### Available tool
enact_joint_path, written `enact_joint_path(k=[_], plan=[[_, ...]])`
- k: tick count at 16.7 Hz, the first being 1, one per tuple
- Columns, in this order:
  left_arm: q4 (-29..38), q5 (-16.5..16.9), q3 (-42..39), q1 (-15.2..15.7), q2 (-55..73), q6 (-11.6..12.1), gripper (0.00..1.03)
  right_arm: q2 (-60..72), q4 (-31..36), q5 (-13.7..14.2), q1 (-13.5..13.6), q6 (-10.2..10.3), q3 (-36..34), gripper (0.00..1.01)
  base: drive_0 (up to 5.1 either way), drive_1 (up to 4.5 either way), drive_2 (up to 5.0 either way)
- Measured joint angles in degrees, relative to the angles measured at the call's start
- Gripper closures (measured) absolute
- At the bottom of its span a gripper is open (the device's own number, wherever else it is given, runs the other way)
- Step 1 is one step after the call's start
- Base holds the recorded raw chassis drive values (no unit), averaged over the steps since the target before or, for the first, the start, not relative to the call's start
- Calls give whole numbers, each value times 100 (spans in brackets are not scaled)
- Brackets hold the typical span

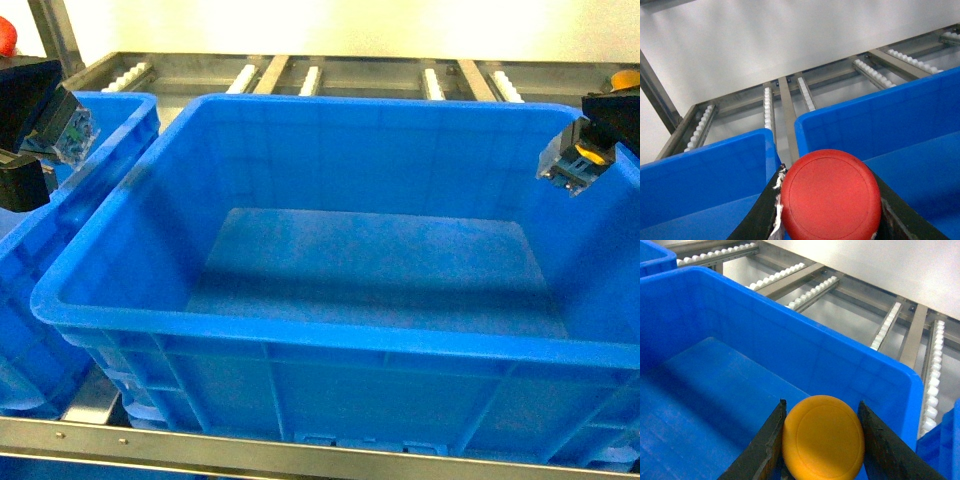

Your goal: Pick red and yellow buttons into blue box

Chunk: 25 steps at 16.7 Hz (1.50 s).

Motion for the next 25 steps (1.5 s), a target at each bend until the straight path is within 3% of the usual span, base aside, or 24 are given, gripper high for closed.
enact_joint_path(k=[8, 10, 13, 16, 18, 22, 24, 25], plan=[[-4, 0, 0, 0, 0, 0, 71, 46, -173, -103, 13, 0, 52, 67, 0, 0, 0], [-4, 0, 0, 0, 0, 0, 71, 190, -551, -240, 166, 17, 313, 67, 0, 0, 0], [-2, 0, 0, 0, 0, 0, 71, 275, -750, -328, 603, 15, 529, 67, 0, 0, 0], [-2, 0, 0, 0, 0, 0, 71, 894, -986, -267, 870, -155, 861, 67, 0, 0, 0], [-4, 0, 0, 0, 0, 0, 71, 1137, -1005, -216, 903, -286, 964, 67, 0, 0, 0], [-2, 0, 0, 0, 0, 0, 71, 1174, -988, -173, 903, -330, 1029, 66, 0, 0, 0], [-2, 2, 0, 0, 0, 0, 71, 1174, -984, -173, 903, -345, 1034, 44, 0, 0, 0], [-2, 0, 0, 0, 0, 0, 71, 1174, -984, -173, 905, -348, 1040, 26, 0, 0, 0]])
